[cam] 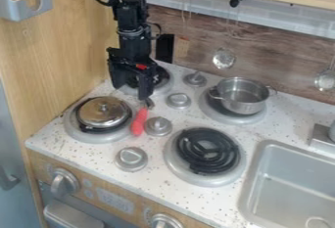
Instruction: Take the red object on the upper left burner and put it on lower right burner
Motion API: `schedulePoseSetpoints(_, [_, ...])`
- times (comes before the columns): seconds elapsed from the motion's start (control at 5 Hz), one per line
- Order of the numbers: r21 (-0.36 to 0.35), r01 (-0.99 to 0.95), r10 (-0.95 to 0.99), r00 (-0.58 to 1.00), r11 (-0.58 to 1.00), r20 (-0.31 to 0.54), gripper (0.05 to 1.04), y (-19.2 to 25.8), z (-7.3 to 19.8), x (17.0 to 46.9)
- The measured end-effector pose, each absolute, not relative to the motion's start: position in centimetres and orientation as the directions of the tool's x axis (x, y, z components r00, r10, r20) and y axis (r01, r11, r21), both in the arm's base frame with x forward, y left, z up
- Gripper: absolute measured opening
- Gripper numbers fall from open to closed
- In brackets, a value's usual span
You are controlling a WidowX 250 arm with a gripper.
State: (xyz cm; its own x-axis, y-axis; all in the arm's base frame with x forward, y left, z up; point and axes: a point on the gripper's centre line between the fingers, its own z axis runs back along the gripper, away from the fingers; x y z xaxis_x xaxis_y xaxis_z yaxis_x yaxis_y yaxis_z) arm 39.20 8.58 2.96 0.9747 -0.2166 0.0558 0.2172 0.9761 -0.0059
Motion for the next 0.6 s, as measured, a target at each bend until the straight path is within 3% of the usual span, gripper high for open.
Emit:
schedulePoseSetpoints(0.2, [-0.031, 0.215, -0.215, 0.977, 0.976, 0.009, 0.998, 8.5, 1.0, 38.5])
schedulePoseSetpoints(0.4, [-0.019, 0.214, -0.213, 0.976, 0.977, 0.044, 0.998, 9.0, 0.5, 39.0])
schedulePoseSetpoints(0.6, [0.043, 0.194, -0.198, 0.971, 0.980, 0.130, 0.998, 9.9, 1.0, 40.8])
